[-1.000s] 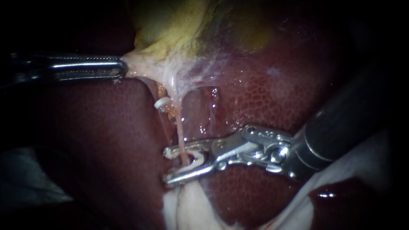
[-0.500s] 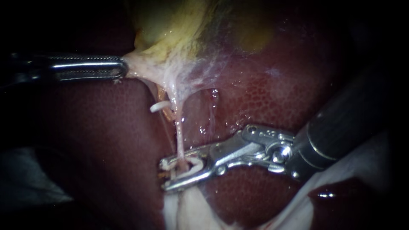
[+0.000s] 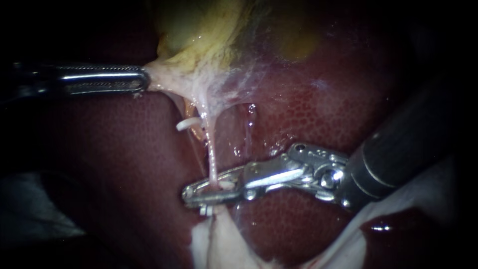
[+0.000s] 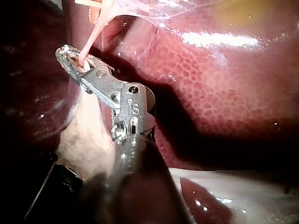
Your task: Clipping first clip right tube
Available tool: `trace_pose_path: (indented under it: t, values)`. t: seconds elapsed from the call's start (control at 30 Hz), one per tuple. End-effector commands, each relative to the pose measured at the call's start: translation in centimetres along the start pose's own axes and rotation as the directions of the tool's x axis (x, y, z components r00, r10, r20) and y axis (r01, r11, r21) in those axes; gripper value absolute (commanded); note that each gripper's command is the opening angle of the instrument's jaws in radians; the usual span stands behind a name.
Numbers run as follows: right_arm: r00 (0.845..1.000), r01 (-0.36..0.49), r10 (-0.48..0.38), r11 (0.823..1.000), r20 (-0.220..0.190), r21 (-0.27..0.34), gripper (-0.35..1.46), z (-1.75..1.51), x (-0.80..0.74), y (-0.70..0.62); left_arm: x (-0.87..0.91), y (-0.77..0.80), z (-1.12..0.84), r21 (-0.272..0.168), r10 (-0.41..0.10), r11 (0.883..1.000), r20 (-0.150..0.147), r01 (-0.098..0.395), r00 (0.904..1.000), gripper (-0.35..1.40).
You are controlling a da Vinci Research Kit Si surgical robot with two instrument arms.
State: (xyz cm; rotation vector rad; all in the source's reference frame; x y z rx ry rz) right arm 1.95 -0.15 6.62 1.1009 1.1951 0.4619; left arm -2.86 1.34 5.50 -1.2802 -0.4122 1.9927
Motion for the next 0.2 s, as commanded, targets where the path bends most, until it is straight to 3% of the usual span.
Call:
trace_pose_path:
  t: [0.03, 0.2]
  values:
    - [1.0, 0.001, -0.001, 1.0, 0.001, 0.001, -0.35, 0.01, -0.02, 0.01, 0.0, 0.0, 0.0, -0.001, 0.0, 1.0, 0.0, 0.0, 1.0, -0.35]
    - [1.0, -0.004, 0.004, 1.0, 0.001, 0.001, -0.35, 0.01, -0.02, 0.01, 0.0, 0.0, 0.0, -0.001, 0.0, 1.0, 0.0, 0.0, 1.0, -0.35]
